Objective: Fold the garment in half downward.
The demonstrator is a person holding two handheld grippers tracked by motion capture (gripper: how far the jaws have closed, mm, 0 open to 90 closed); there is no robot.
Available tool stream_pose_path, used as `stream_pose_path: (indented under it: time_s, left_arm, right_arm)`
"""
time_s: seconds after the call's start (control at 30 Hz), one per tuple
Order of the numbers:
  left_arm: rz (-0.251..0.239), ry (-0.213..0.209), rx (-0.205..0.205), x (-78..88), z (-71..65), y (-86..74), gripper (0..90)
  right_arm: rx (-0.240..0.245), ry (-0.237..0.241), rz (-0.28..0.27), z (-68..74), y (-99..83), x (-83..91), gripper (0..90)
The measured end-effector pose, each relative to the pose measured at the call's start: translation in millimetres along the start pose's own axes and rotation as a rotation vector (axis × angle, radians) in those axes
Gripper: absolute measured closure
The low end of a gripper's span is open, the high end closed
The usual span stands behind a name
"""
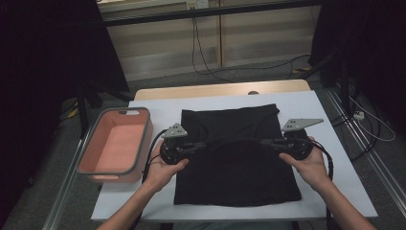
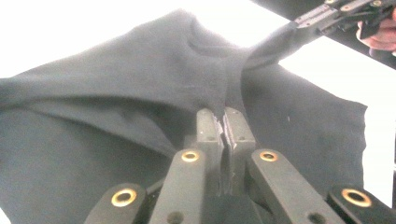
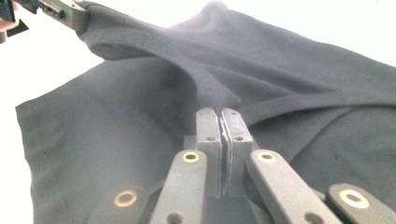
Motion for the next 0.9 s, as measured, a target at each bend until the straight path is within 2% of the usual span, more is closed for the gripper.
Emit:
stream_pose_path:
  time_s: [0.13, 0.33, 0.5, 0.7, 0.9]
  left_arm:
    - [-0.037, -0.002, -0.002, 6.1, -3.4, 13.0, 87.0]
    - [-0.043, -0.011, -0.018, 12.9, -11.5, 12.9, 87.0]
    - [-0.05, -0.02, -0.032, 20.5, -18.4, 10.4, 87.0]
    - [-0.065, -0.029, -0.041, 28.2, -24.9, 13.9, 87.0]
    - [-0.058, -0.044, -0.047, 30.6, -31.2, 5.1, 87.0]
  right_arm:
    - [0.006, -0.013, -0.043, -2.9, 15.1, 9.3, 87.7]
    - [-0.009, -0.009, -0.095, 0.6, 19.8, 17.3, 87.7]
    - [-0.012, -0.006, -0.093, 7.9, 11.7, 23.3, 87.7]
    - [-0.002, -0.01, -0.103, 12.2, 13.4, 33.8, 87.7]
    - [0.003, -0.004, -0.105, 20.5, 12.0, 41.8, 87.7]
Point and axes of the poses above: each handheld gripper's, and its own axes: x roughly backward along the jaws, y roughly out of its top, z roughly to its left, the point moved 8 cm from there along -x, roughly forward along the jaws, and after that the axes turned 11 degrees about x, right-handed, at the moved point
